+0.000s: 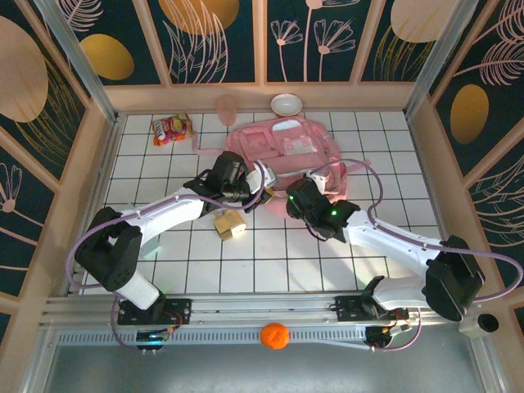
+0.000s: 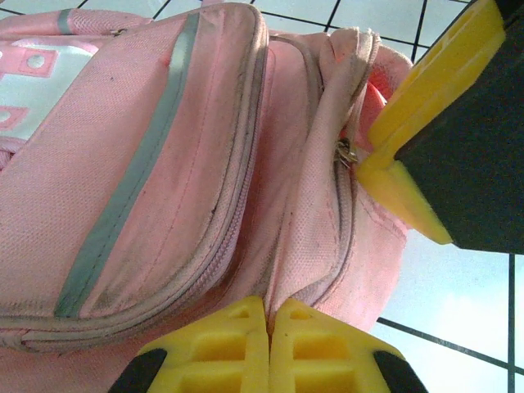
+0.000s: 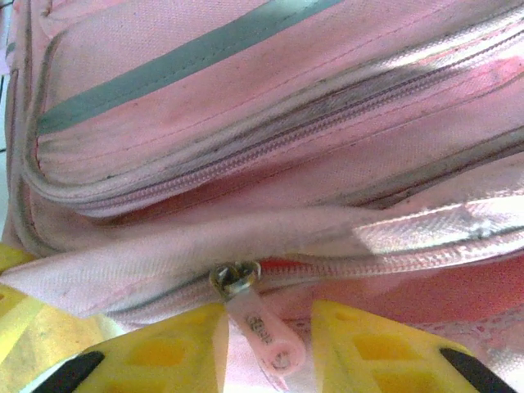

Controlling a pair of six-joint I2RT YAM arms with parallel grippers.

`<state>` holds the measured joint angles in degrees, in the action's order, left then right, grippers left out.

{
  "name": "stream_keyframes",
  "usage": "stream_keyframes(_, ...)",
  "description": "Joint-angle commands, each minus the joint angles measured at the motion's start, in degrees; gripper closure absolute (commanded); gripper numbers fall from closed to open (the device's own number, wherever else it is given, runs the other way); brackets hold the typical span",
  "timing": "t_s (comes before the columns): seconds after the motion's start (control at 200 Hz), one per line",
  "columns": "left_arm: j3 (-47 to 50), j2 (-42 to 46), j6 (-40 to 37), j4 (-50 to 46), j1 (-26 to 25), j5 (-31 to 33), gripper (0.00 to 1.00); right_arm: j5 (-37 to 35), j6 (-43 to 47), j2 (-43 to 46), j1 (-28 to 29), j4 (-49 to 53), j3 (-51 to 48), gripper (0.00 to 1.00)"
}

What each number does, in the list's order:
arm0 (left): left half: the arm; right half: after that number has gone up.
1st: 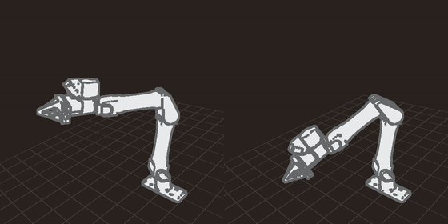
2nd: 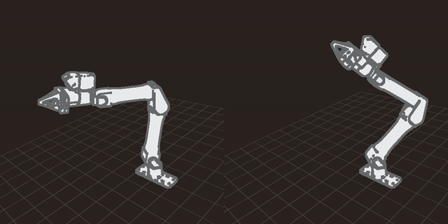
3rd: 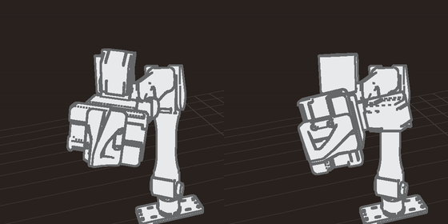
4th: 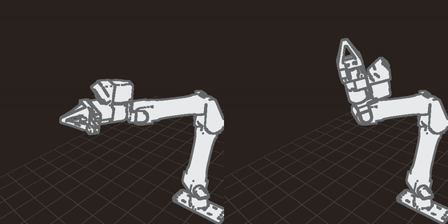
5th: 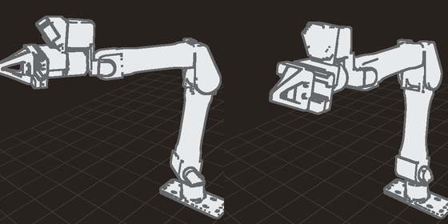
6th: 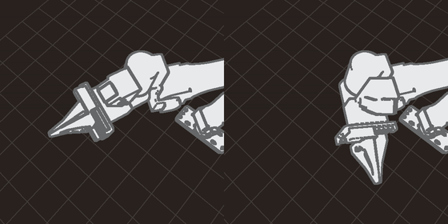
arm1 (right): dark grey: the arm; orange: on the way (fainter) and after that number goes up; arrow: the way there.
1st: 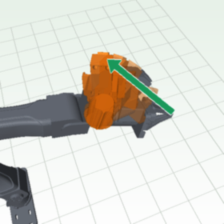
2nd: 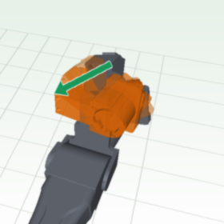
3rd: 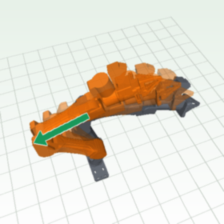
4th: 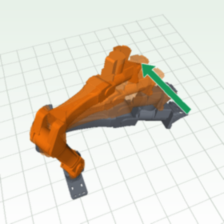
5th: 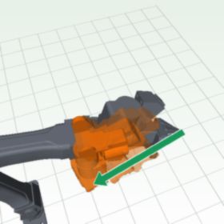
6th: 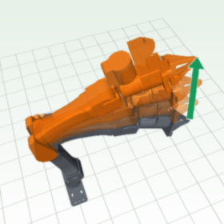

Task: Pack books, pencil case, and school supplies into a backpack

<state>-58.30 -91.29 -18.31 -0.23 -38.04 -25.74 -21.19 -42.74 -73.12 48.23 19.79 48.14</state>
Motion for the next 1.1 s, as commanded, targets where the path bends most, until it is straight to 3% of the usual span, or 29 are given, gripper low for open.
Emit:
stream_keyframes(0.0, -2.6, 1.2, 1.1, 2.9, 0.2, -2.4, 1.0, -2.6, 2.0, -2.2, -0.9, -1.1, 1.7, 0.63)
stream_keyframes(0.125, -2.4, 1.4, 1.2, 2.9, 0.2, -2.4, 1.0, -3.0, 3.9, -5.4, -0.9, -1.0, 3.6, 0.63)
stream_keyframes(0.27, -2.3, 1.6, 1.0, 2.4, 0.2, -1.3, 1.0, -5.4, 4.9, -6.9, -1.3, 2.1, 5.4, 0.76)
stream_keyframes(0.425, -1.9, 1.4, 0.3, 1.3, 0.2, 1.0, 1.0, -4.7, 5.6, -3.7, -3.1, 4.1, 3.6, 0.83)
stream_keyframes(0.731, -2.2, 1.0, 0.8, 1.5, 0.2, 0.9, 1.0, 1.6, 6.5, 0.5, -7.3, 2.2, -0.3, 0.83)
stream_keyframes(0.921, -2.4, 1.0, 1.0, 1.4, 0.2, 0.6, 1.0, 1.3, 6.9, -2.4, -7.4, 2.1, 0.9, 0.71)
stream_keyframes(1.091, -2.3, 1.3, 0.9, 1.4, 0.2, 0.7, 1.0, 5.4, 9.4, -3.9, -7.7, -1.9, 0.9, 0.75)
